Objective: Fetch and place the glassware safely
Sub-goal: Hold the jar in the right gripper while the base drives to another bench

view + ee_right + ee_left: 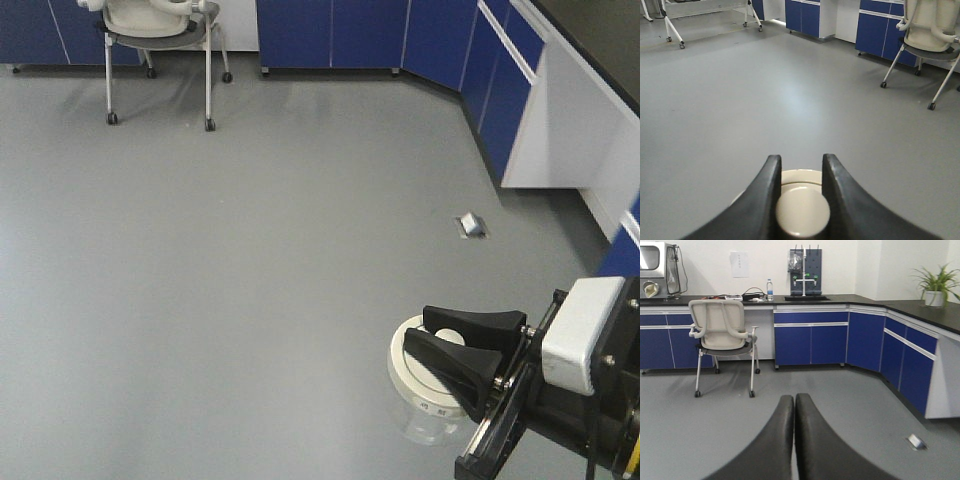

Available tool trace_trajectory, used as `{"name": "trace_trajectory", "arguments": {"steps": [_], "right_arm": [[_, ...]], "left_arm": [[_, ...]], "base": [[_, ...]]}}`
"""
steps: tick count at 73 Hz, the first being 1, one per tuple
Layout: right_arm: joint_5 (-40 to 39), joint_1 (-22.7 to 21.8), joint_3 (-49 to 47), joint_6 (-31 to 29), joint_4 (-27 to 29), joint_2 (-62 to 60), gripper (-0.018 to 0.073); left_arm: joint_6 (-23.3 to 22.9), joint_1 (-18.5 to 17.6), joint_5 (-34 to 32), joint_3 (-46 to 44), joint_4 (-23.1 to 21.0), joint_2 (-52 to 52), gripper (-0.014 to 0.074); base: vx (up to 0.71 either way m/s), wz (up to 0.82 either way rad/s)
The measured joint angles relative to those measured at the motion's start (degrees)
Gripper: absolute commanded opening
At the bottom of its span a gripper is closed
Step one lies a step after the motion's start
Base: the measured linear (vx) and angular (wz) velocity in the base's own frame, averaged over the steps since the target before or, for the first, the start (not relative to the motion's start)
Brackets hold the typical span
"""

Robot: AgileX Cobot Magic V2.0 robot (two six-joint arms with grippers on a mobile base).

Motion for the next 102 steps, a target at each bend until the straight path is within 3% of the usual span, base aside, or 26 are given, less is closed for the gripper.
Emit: {"name": "trace_trajectory", "arguments": {"steps": [102], "right_arm": [[-0.08,0.0,0.0,0.0,-0.35,0.0,-0.0001]], "left_arm": [[0.0,0.0,0.0,0.0,0.0,0.0,-0.0007]], "base": [[0.74,-0.01]]}}
